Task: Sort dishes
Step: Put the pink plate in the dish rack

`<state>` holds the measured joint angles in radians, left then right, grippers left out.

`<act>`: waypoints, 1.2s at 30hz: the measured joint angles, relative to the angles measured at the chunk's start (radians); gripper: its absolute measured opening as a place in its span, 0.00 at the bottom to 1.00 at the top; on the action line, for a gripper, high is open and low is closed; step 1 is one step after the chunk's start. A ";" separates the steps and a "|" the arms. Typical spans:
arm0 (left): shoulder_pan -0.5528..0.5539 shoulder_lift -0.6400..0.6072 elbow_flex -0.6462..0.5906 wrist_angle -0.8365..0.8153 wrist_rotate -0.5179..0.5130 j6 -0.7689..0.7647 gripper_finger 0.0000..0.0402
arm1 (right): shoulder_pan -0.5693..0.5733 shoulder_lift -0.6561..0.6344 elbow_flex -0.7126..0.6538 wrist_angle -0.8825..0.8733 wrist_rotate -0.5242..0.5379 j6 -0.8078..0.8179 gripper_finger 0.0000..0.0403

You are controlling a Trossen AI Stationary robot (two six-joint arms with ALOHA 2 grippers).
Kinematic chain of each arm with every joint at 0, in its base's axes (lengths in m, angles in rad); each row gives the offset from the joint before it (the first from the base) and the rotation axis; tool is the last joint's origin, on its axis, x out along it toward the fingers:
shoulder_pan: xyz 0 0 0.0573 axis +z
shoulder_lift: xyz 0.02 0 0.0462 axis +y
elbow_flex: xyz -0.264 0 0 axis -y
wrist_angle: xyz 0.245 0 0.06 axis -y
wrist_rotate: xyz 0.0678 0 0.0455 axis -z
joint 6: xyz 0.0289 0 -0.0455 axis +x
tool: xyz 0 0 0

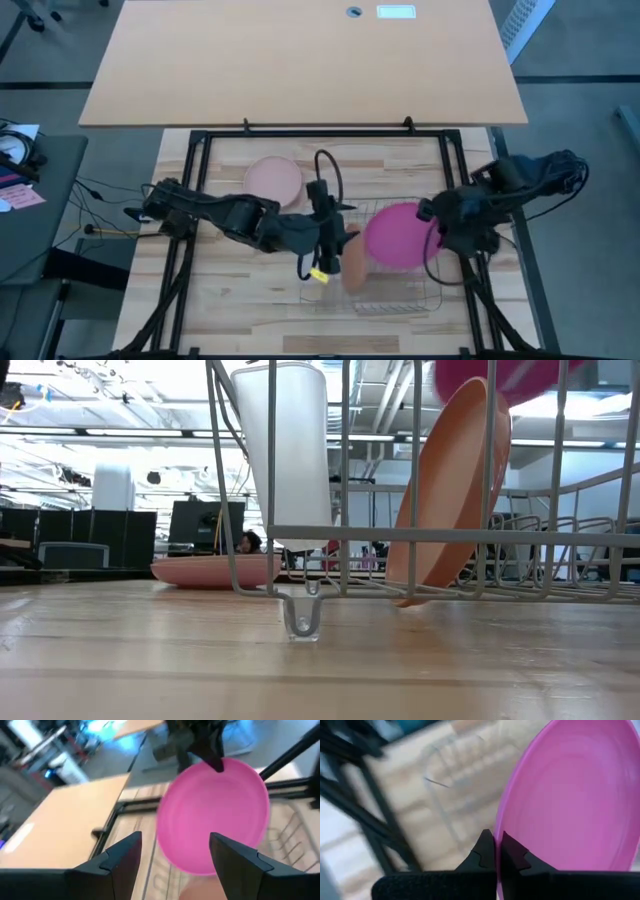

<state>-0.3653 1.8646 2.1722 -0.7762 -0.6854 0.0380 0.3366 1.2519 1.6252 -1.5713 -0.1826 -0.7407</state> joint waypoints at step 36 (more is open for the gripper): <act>-0.206 -0.003 -0.098 -0.739 -0.707 -0.813 0.56 | -0.326 0.266 0.720 0.008 0.497 -0.145 0.00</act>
<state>-0.5713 1.8617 2.0740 -1.5157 -1.3922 -0.7750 0.0101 1.5182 2.3455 -1.5632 0.3147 -0.8862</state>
